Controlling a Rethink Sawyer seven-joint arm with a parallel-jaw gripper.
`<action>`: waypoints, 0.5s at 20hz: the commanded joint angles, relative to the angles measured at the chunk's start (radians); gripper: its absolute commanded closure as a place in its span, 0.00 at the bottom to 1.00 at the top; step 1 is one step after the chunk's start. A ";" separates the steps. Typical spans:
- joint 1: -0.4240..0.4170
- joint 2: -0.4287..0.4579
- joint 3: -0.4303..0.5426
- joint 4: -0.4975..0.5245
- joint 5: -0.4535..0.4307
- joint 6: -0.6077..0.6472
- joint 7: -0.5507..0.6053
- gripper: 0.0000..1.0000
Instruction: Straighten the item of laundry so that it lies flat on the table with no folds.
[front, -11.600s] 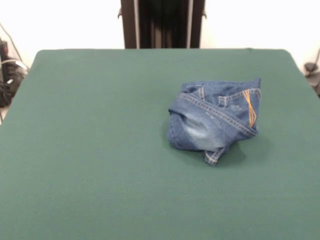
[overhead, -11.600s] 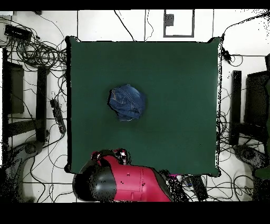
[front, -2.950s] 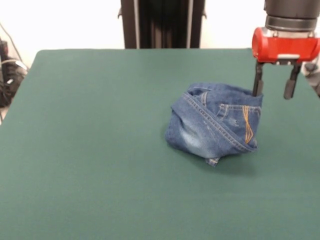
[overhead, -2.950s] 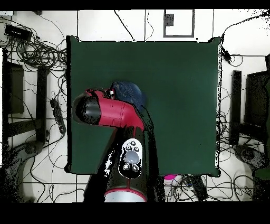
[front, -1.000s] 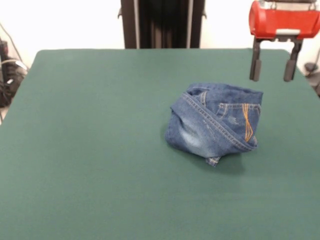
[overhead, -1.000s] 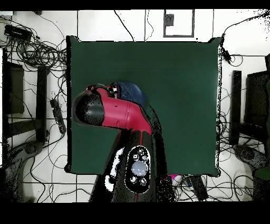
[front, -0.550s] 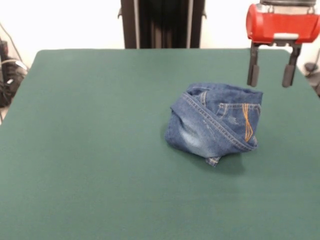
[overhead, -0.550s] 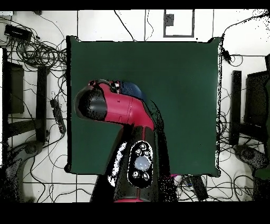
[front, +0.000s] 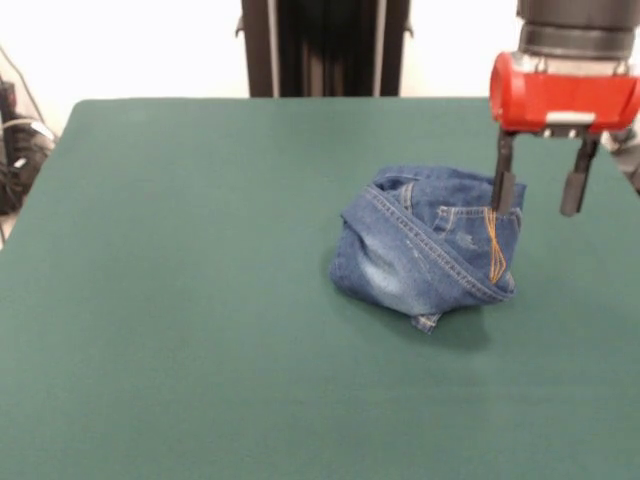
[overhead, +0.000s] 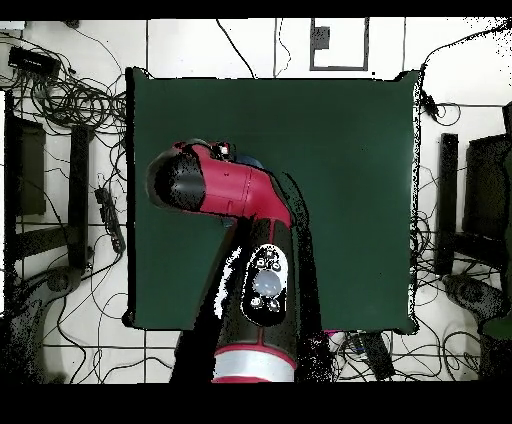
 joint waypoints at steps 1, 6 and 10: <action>-0.020 0.113 0.039 0.028 -0.045 -0.051 0.157 0.00; -0.034 0.105 0.025 0.078 -0.058 -0.062 0.163 0.00; -0.035 0.098 0.020 0.115 -0.065 -0.083 0.193 0.00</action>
